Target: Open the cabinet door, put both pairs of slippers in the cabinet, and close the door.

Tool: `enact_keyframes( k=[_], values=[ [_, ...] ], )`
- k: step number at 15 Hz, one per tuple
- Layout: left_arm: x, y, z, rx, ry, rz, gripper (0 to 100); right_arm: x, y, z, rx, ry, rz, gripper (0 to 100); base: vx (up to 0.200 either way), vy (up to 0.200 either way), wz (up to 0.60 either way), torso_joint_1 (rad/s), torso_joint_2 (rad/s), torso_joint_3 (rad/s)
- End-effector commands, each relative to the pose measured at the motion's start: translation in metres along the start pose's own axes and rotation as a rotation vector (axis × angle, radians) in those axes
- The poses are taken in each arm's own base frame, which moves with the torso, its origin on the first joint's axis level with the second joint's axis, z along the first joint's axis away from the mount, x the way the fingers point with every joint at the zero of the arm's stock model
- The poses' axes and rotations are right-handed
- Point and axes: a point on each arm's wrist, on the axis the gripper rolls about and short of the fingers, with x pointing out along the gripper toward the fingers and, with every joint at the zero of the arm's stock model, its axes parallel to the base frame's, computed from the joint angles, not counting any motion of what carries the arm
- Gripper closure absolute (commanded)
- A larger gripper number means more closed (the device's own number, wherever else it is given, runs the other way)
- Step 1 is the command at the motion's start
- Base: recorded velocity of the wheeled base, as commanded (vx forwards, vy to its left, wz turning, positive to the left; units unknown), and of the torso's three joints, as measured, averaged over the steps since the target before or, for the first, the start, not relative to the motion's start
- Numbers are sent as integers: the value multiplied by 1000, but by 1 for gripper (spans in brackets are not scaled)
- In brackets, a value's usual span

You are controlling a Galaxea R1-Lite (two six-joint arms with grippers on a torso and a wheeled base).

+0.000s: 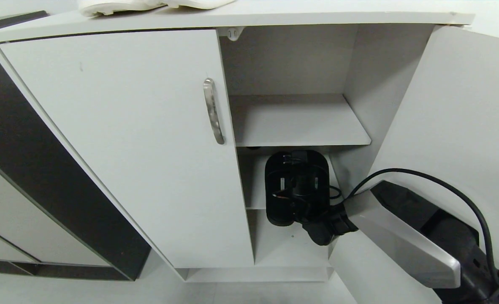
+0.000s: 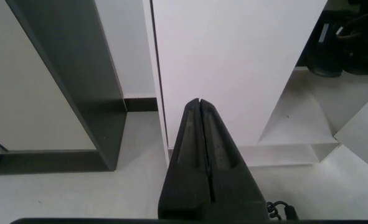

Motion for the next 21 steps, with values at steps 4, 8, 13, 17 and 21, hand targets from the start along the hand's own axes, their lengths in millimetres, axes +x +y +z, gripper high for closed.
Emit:
enact_keyframes(
  k=[4,8,13,17,21],
  values=[
    [0,0,0,0,1,0,100,16,7,0,6,-7,-7,100,0,0,0,0,0,0],
    [0,0,0,0,1,0,100,18,7,-1,-5,6,-10,100,0,0,0,0,0,0],
    [0,0,0,0,1,2,100,19,6,-8,-11,14,-13,100,0,0,0,0,0,0],
    [0,0,0,0,1,0,100,20,5,-7,-11,14,-15,0,0,0,0,0,0,0],
    [0,0,0,0,1,2,100,13,4,-2,-10,13,-10,0,0,0,0,0,0,0]
  ],
)
